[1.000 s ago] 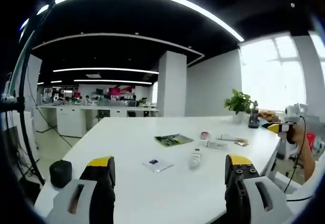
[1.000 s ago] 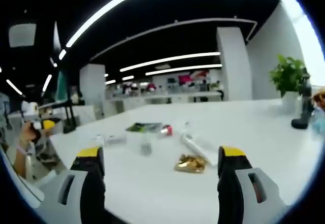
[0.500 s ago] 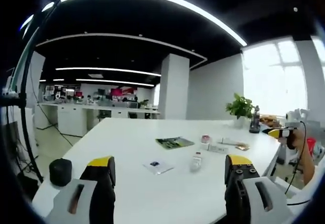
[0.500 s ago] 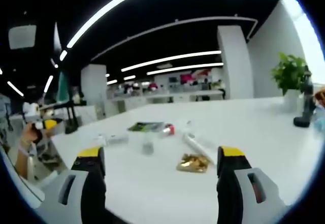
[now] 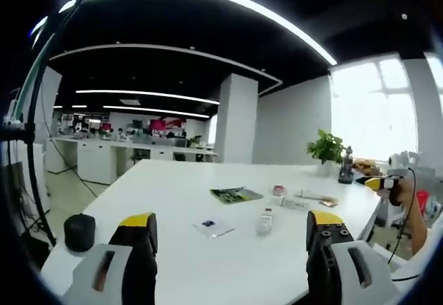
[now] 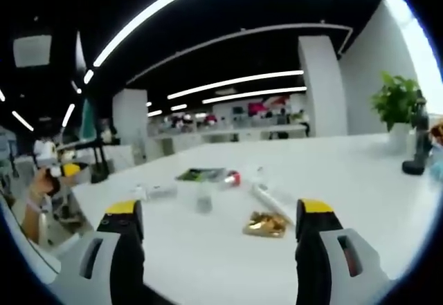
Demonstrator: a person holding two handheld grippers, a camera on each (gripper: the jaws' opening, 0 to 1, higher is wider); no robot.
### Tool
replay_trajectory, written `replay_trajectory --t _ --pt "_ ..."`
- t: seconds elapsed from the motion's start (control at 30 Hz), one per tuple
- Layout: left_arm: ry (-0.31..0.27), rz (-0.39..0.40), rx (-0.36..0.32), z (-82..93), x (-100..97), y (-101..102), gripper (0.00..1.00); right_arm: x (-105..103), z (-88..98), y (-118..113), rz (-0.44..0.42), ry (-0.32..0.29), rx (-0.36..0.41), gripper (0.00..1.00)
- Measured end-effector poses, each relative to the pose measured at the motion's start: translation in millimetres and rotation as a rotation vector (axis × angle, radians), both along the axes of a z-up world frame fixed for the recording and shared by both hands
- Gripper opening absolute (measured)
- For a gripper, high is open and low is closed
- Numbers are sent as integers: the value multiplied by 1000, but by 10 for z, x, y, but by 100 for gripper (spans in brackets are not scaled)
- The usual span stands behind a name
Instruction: Arrange the skincare products in the storage area until every visible bottle or jar stands upright without overlapping.
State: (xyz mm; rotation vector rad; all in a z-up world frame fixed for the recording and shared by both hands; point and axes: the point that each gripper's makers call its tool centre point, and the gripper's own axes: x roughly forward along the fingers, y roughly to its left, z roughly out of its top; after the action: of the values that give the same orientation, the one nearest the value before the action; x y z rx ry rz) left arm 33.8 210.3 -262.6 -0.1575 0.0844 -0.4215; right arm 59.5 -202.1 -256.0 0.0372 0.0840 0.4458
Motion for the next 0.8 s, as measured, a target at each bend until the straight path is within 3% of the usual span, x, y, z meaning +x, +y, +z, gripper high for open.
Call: replay_trajectory --t 0.37,0.53,0.8 --pt "7 -9 4 -45 29 10 91 -17 83 100 24 -33 25 91" --pt "-3 -5 -6 -61 66 35 91 24 145 75 -20 -65 55 92" --pt "-14 -33 -27 -72 84 -37 91 53 285 183 -16 -116 55 100"
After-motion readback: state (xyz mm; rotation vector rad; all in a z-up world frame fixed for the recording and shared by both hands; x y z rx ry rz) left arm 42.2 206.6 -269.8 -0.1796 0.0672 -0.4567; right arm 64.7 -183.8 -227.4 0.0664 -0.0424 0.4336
